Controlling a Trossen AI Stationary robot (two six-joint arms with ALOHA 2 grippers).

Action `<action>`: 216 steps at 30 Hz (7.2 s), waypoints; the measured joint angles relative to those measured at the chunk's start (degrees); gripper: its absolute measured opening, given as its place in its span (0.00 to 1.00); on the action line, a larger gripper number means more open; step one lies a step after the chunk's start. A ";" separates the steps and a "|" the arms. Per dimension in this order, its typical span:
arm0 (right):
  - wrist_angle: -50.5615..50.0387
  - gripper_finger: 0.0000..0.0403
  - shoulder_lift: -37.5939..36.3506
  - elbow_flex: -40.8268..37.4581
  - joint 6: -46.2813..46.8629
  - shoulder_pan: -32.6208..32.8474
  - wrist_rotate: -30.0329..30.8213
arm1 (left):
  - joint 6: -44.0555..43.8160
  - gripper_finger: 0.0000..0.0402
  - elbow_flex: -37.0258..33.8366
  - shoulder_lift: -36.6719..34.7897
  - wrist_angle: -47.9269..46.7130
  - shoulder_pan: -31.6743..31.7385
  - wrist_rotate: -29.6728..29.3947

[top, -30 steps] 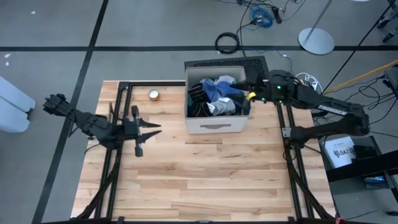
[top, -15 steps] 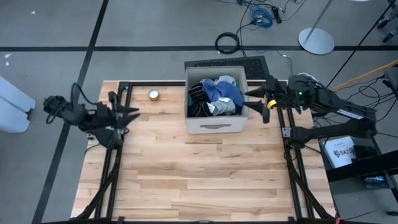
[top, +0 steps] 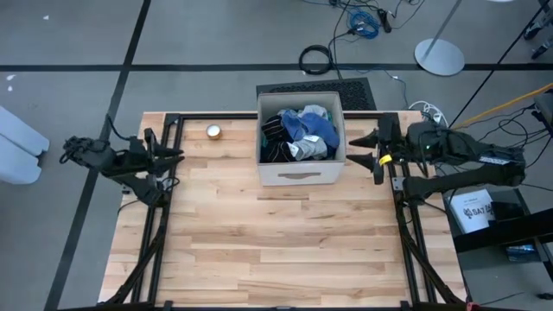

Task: Sort clothes
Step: Return to Home Position

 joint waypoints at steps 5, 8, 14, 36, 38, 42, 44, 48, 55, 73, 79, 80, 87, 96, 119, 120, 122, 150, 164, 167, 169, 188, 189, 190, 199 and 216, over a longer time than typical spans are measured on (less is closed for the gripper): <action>7.71 0.51 -4.51 -10.11 1.22 2.99 1.85 | -1.85 0.24 -3.77 -2.04 -0.54 0.00 0.02; 13.55 0.51 -7.60 -16.82 2.09 4.07 1.82 | -3.27 0.24 -6.55 -2.73 0.45 0.00 0.08; 24.61 0.51 -13.17 -28.46 3.23 4.54 1.60 | -1.64 0.24 -14.19 -3.36 11.04 0.00 6.41; 43.29 0.51 -25.31 -49.75 5.35 4.51 -0.01 | 2.79 0.24 -33.24 -6.47 38.35 0.00 14.43; 45.64 0.51 -25.57 -51.14 5.35 4.52 -2.11 | 2.78 0.24 -34.81 -6.49 40.49 0.08 14.94; 46.60 0.51 -25.56 -52.12 5.34 4.52 -3.28 | 2.82 0.24 -37.51 -6.49 44.95 1.34 16.53; 46.48 0.51 -25.56 -52.38 4.98 4.51 -3.27 | 2.84 0.24 -38.00 -6.51 45.10 2.62 17.04; 46.53 0.51 -25.56 -52.38 3.72 4.33 -2.80 | 3.05 0.24 -38.03 -6.51 45.92 6.28 19.40; 46.47 0.51 -25.56 -52.38 3.34 -0.01 -2.95 | 2.83 0.24 -38.03 -6.49 46.08 14.60 27.18; 45.22 0.51 -25.56 -52.35 1.22 -13.00 -14.16 | 1.15 0.24 -37.98 -6.49 43.50 34.88 43.34; 47.27 0.51 -25.69 -55.23 0.49 -12.31 -13.32 | -0.16 0.24 -38.05 -6.47 42.37 37.02 46.18; 48.23 0.51 -25.73 -56.02 0.65 -12.29 -13.28 | -0.18 0.24 -38.41 -6.49 43.17 37.03 46.18; 56.61 0.51 -25.69 -60.01 1.09 -12.27 -13.55 | -1.63 0.24 -43.51 -6.37 49.53 37.08 46.16; 56.08 0.51 -25.72 -60.66 0.94 -11.26 -13.37 | -0.73 0.24 -43.51 -6.29 46.84 37.07 46.16; 53.36 0.51 -25.73 -60.54 -6.68 -11.18 -13.44 | 4.06 0.24 -43.53 -6.00 38.41 37.07 42.86; 53.85 0.51 -25.70 -60.64 -8.11 -11.18 -13.44 | 4.26 0.24 -43.53 -5.78 38.35 37.07 42.82; 55.82 0.51 -25.56 -60.90 -10.40 -11.18 -13.46 | 4.32 0.24 -43.53 -5.30 38.31 37.07 42.51; 64.08 0.51 -25.47 -60.95 -11.80 -11.18 -13.20 | 4.32 0.24 -43.56 -4.78 38.36 37.07 40.06; 61.05 0.51 -26.22 -60.84 -11.52 -8.05 -13.13 | 4.32 0.24 -43.58 -4.78 38.36 37.07 40.06; 51.29 0.51 -28.44 -60.81 -10.72 -5.17 -13.20 | 4.32 0.24 -43.58 -4.78 38.36 37.07 40.06; 44.92 0.51 -30.25 -60.81 -9.40 -3.37 -13.22 | 4.32 0.24 -43.58 -4.78 38.36 37.07 40.06; 37.90 0.51 -31.04 -60.86 -15.31 -0.82 -13.13 | 4.30 0.24 -43.58 -4.78 38.34 37.07 40.06; 37.90 0.51 -31.04 -60.84 -15.32 -0.82 -13.13 | 4.30 0.24 -43.58 -4.78 38.34 37.05 40.06; 37.91 0.51 -31.04 -60.86 -15.24 -0.82 -13.13 | 4.30 0.24 -43.58 -4.78 38.35 37.05 40.06; 40.84 0.51 -32.02 -60.86 -12.48 -0.82 -13.39 | 4.30 0.24 -43.58 -4.78 38.34 37.07 40.06; 37.93 0.51 -43.68 -60.85 -13.64 -0.01 -13.25 | 4.30 0.24 -43.58 -4.78 38.36 37.05 40.09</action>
